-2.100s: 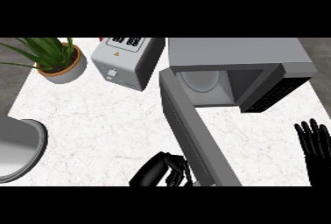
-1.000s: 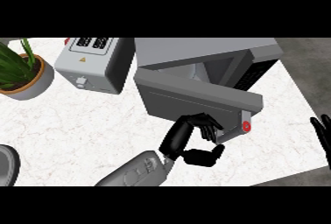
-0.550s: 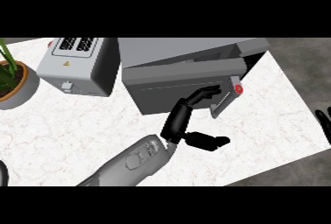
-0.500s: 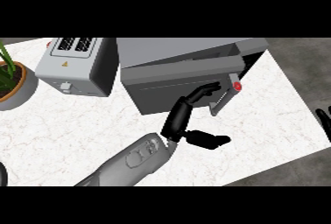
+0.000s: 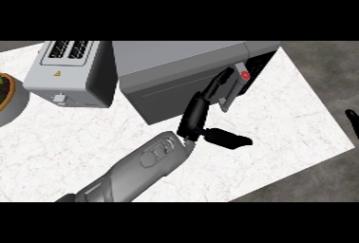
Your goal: Pick up the milk, place it into the microwave and close the microwave
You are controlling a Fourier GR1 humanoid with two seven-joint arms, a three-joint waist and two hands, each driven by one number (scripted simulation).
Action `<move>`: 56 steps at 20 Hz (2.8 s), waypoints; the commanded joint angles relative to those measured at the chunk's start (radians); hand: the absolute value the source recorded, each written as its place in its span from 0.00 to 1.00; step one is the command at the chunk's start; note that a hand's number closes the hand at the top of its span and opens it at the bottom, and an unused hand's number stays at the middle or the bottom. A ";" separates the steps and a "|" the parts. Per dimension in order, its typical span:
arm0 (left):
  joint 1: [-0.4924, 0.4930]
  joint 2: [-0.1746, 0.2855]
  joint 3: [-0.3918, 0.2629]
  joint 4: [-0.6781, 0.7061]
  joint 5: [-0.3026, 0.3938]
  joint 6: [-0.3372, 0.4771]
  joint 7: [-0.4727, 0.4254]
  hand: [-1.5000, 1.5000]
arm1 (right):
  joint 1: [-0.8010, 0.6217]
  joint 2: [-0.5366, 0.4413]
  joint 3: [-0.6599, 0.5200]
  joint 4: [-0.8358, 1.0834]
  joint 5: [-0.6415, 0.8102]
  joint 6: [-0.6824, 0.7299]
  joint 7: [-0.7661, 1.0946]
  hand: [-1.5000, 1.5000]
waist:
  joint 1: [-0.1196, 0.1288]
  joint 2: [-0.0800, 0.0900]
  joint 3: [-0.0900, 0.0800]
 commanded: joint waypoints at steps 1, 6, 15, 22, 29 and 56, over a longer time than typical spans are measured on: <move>-0.051 0.000 0.017 0.041 0.043 0.019 -0.020 0.00 | -0.030 -0.030 -0.010 -0.005 -0.043 0.013 0.024 0.00 | -0.022 0.005 -0.001; -0.070 0.000 0.007 0.065 0.074 0.026 -0.057 0.00 | -0.053 -0.042 -0.003 0.001 -0.073 0.026 0.037 0.00 | -0.038 0.011 0.001; -0.081 0.001 -0.009 0.093 0.131 0.050 -0.115 0.00 | -0.088 -0.079 -0.009 0.015 -0.121 0.021 0.085 0.00 | -0.053 0.013 0.001; -0.078 0.001 -0.023 0.109 0.172 0.055 -0.160 0.00 | -0.113 -0.105 -0.029 0.031 -0.153 0.022 0.100 0.00 | -0.068 0.019 0.002; -0.098 0.001 -0.033 0.125 0.208 0.064 -0.190 0.00 | -0.132 -0.128 -0.028 0.038 -0.180 0.025 0.126 0.00 | -0.074 0.016 0.003; -0.138 0.001 -0.082 0.218 0.330 -0.001 -0.215 1.00 | -0.187 -0.189 -0.025 0.047 -0.292 0.046 0.191 0.00 | -0.076 0.024 0.009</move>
